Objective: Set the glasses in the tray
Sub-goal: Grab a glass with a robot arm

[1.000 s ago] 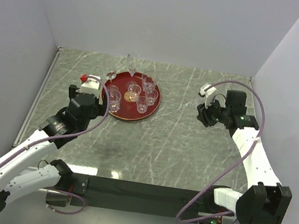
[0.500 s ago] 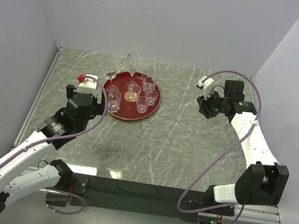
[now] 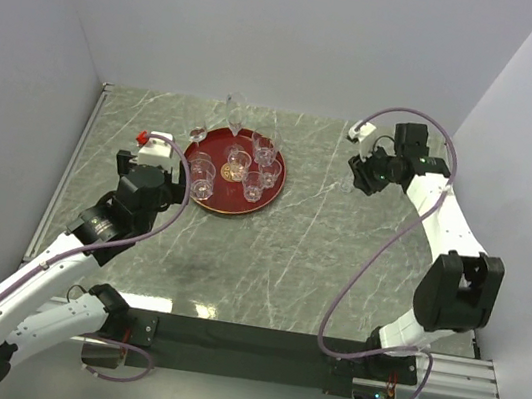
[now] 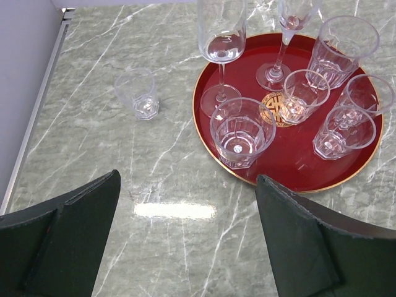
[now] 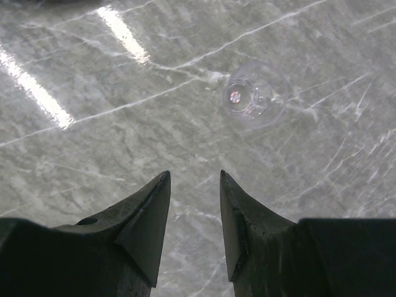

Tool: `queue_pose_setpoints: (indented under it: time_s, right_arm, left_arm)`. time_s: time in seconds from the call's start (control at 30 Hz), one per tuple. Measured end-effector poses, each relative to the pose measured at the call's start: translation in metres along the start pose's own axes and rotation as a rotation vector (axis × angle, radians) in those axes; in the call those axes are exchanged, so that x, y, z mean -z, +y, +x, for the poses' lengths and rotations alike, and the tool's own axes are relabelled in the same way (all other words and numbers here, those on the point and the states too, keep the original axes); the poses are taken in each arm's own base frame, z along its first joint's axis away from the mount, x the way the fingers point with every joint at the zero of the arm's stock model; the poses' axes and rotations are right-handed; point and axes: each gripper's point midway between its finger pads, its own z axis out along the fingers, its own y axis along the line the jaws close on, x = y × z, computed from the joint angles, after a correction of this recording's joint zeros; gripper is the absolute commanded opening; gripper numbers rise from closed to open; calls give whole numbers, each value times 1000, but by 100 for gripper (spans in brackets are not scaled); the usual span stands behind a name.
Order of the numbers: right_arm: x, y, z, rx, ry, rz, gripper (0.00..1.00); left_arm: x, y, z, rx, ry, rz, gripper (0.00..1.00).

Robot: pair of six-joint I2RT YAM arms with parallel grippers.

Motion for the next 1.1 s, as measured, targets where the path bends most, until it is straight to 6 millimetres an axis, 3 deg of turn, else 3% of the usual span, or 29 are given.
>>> queue_pose_setpoints:
  time_s: [0.57,1.1]
  right_arm:
    - [-76,-24,4,-15,128,-72,45]
    - [-113,-23,20,-18,227,-93,44]
  left_arm:
    - [-3,4,4,-4,12,-18,96]
    - [-5,7,6,-3,16,-28,96]
